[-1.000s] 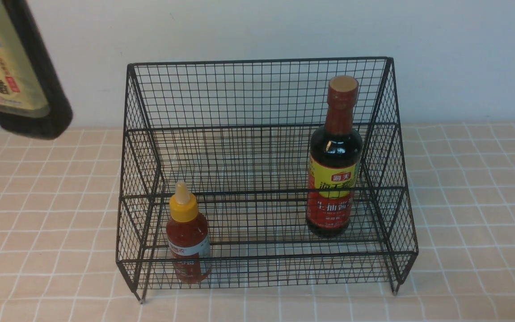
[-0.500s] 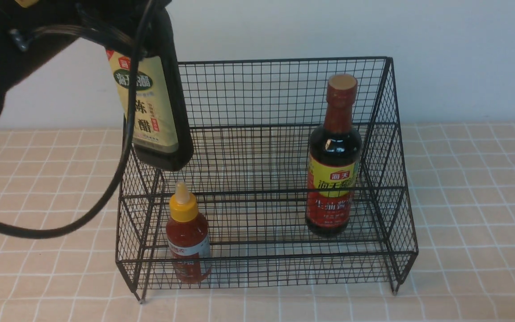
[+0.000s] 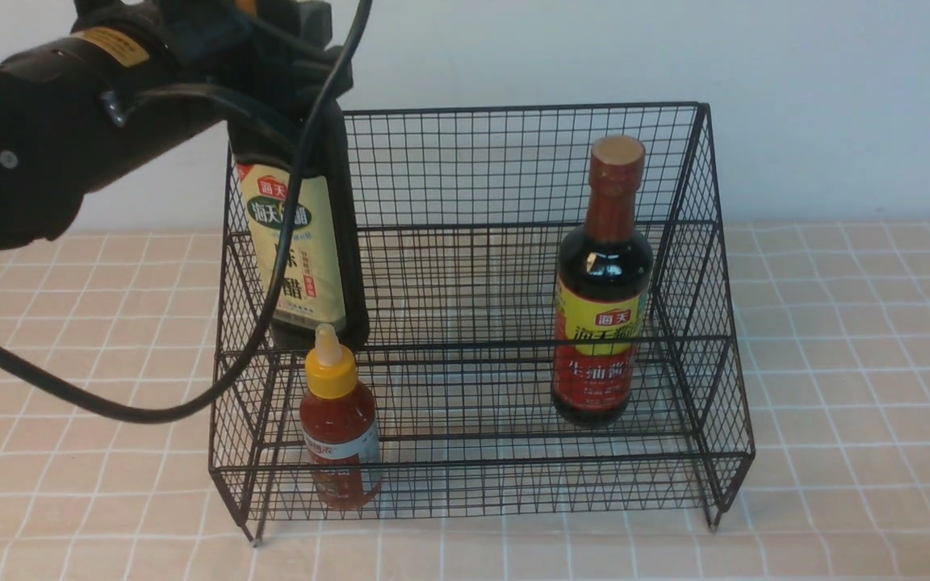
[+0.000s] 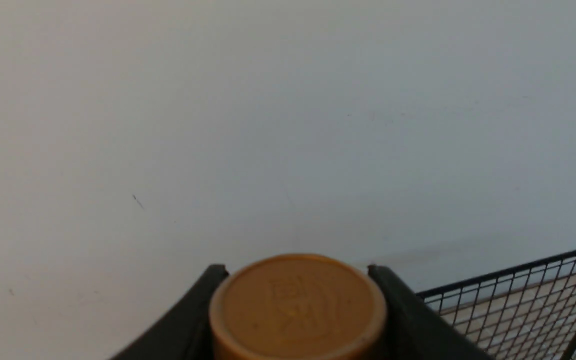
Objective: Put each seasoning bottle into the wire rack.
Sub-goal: Use the left arm to put the condiment bottle back on the shelf
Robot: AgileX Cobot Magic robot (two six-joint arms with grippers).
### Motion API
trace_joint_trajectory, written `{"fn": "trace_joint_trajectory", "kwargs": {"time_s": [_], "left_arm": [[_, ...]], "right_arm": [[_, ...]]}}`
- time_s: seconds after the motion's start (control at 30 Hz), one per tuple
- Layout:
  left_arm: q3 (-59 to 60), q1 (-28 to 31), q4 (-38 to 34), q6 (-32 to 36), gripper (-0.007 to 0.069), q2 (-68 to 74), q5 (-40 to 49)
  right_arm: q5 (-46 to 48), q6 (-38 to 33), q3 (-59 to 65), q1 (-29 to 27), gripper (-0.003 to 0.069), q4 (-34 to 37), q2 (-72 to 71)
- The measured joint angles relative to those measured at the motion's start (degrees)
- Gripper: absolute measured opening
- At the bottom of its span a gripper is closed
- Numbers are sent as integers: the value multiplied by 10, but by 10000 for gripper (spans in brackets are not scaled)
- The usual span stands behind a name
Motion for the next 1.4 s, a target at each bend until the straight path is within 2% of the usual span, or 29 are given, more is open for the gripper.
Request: {"fn": "trace_joint_trajectory", "kwargs": {"time_s": [0.13,0.3,0.6,0.93,1.03,1.13,1.4], "left_arm": [[0,0,-38,39,304,0,35],[0,0,-48,68,304,9,76],[0,0,-46,78,304,39,165],[0,-1,-46,80,307,39,166],[-1,-1,-46,80,353,39,160],[-2,-1,-46,79,450,34,127],[-4,-1,-48,79,479,7,77]], "right_arm": [[0,0,0,0,-15,0,0],[0,0,0,0,-15,0,0],[0,0,0,0,-15,0,0],[0,0,0,0,-15,0,0],[0,0,0,0,-15,0,0],[0,0,0,0,-15,0,0],[0,0,0,0,-15,0,0]]}}
